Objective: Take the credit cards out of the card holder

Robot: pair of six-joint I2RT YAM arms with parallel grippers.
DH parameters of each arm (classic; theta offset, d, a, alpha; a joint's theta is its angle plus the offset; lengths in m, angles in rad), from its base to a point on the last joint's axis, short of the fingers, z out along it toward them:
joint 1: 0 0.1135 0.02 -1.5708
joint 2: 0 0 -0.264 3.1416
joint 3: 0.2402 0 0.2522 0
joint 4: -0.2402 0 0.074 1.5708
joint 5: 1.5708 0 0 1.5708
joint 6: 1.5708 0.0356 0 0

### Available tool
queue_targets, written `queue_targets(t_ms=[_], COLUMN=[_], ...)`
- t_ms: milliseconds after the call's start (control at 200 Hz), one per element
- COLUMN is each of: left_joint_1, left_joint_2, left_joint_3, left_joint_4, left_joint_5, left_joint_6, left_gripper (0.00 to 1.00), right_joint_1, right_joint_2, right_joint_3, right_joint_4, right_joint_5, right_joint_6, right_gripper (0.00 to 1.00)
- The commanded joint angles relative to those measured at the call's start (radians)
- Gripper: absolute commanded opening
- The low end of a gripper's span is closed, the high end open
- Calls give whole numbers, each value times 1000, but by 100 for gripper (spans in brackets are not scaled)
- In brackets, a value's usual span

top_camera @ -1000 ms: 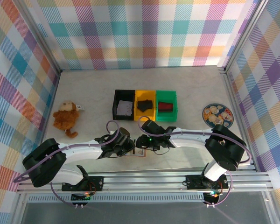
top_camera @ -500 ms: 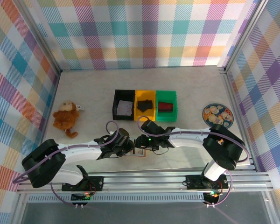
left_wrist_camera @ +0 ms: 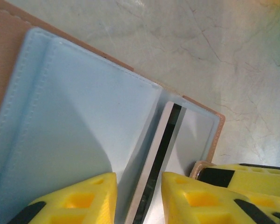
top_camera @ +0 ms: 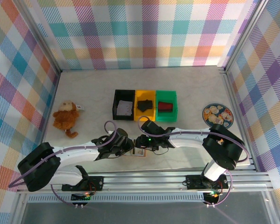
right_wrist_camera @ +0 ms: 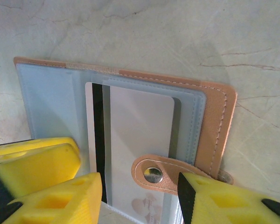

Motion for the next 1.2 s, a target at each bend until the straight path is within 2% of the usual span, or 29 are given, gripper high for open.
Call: queue_targets(t_ms=[0,705,1195], left_joint_1=[-12,-13,-14], left_joint_2=[-60,16,44], left_joint_3=[-5,10,11], left_joint_4=[-15,61,65], left_joint_5=[-23,21,23], left_joint_6=[18,15,22], left_gripper=[32,30,23], right_joint_1=[7,6,6], right_joint_2=[10,5,19], right_joint_3=[-29,-33,-27], right_joint_4=[-21,-26,-19], right_joint_5=[4,5,-3], right_joint_6=[10,9,5], right_gripper=[49,49,49])
